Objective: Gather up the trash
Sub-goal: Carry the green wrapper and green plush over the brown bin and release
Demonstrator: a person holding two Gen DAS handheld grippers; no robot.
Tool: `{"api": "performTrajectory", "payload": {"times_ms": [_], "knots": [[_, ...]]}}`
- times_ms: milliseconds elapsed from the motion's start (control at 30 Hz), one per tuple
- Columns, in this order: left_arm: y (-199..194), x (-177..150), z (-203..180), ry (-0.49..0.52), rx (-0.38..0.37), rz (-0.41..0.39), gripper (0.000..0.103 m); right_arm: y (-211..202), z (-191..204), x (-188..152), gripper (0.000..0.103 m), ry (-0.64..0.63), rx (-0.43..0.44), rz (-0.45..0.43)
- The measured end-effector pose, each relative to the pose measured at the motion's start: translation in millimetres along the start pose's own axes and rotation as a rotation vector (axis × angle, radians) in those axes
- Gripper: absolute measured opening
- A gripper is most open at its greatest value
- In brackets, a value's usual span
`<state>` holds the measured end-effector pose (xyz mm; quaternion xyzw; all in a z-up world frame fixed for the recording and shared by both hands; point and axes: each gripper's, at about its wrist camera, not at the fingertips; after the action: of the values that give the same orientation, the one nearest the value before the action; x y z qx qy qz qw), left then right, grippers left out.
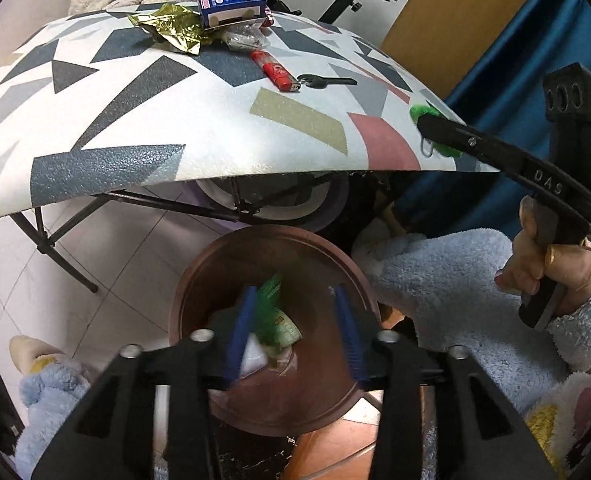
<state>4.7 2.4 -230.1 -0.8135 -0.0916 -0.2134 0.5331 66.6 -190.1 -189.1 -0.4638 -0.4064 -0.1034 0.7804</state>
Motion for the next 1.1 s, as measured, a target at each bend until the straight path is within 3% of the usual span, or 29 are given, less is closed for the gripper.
{"api": "performTrajectory", "payload": {"times_ms": [167,400,600,1100], "knots": [[-9.6,1.8,3.5,-0.004,0.047,-0.053,0.061,3.6,1.5,-5.5,0.038,0.0,-0.002,0.001],[-36.6,1.7,12.8,-0.044,0.156,-0.195,0.079,18.1,9.0,-27.9,0.038,0.006,-0.002,0.003],[-54.1,2.1,23.6,-0.101,0.202,-0.271,0.085,42.9,19.9,-47.8,0.038,-0.026,-0.007,0.055],[-62.8,-2.5,35.6,-0.143,0.258,-0.297,0.09,87.9,42.3,-71.1,0.039,-0.128,0.002,0.19]]}}
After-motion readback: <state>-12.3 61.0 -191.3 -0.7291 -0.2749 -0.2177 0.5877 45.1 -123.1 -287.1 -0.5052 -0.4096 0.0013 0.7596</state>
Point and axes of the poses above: each gripper's, at about its wrist camera, not at the fingertips, and y roughly the way its jaws point, z to its left, x to its top, and after that the axes turned 3 degrees about z, right-handed
